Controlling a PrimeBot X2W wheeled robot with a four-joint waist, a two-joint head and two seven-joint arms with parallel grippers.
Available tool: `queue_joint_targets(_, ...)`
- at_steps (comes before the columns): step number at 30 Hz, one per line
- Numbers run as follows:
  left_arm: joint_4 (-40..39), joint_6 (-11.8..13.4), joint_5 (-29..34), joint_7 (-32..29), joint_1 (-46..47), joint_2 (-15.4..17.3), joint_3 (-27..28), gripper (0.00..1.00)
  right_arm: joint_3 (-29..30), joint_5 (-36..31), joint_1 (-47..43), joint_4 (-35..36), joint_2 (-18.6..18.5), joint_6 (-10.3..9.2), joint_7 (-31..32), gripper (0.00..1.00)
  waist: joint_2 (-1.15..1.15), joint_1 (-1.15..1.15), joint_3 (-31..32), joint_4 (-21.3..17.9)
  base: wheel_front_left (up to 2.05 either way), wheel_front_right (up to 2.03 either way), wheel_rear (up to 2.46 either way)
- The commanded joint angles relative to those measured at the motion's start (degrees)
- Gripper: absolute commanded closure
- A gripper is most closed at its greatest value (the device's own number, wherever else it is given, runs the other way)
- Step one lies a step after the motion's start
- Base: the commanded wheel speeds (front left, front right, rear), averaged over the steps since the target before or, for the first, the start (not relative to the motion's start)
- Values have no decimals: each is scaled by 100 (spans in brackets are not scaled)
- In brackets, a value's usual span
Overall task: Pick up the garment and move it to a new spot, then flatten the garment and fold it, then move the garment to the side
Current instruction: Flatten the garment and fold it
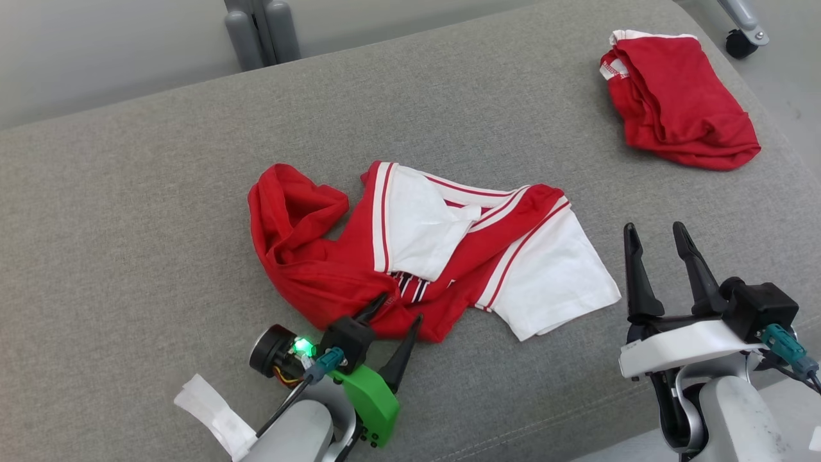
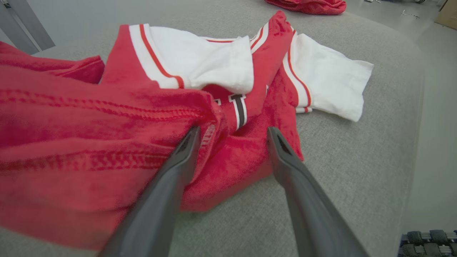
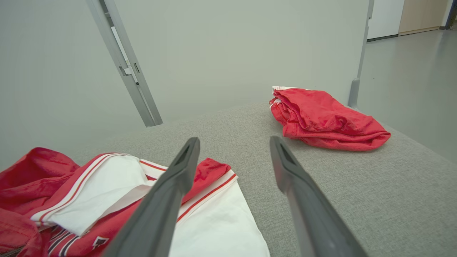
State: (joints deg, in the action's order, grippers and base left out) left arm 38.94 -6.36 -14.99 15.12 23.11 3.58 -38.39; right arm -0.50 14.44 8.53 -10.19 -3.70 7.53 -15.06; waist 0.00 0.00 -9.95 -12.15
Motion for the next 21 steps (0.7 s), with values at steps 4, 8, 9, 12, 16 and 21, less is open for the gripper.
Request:
queue_joint_targets(4, 68, 16, -148, 0, 178, -28, 52, 100, -33, -2, -25, -33, 14, -9, -15, 0, 0, 0, 36, 5, 0, 0, 0)
queue_joint_targets(8, 182, 32, -231, 0, 235, -46, 69, 100, -46, -34, -57, -58, 21, -9, -15, 0, 0, 0, 76, 46, 0, 0, 0)
queue_joint_targets(9, 174, 35, -265, 0, 242, -50, 94, 100, -29, -36, -75, -59, 22, -9, -15, 0, 0, 0, 95, 76, 0, 0, 0)
queue_joint_targets(12, 32, 76, -338, 0, 183, -54, 206, 100, 1, -25, -112, -81, 28, -9, -15, 0, 0, 0, 154, 168, 0, 0, 0)
queue_joint_targets(16, -423, 112, -428, 0, -80, 27, 468, 100, 52, -2, -186, -74, 27, -9, -15, 0, 0, 0, 264, 358, 0, 0, 0)
queue_joint_targets(21, -1077, 221, -444, 1, -482, 324, 825, 100, 95, 4, -301, -86, 30, -9, -15, 0, 0, 0, 395, 685, 0, 0, 0)
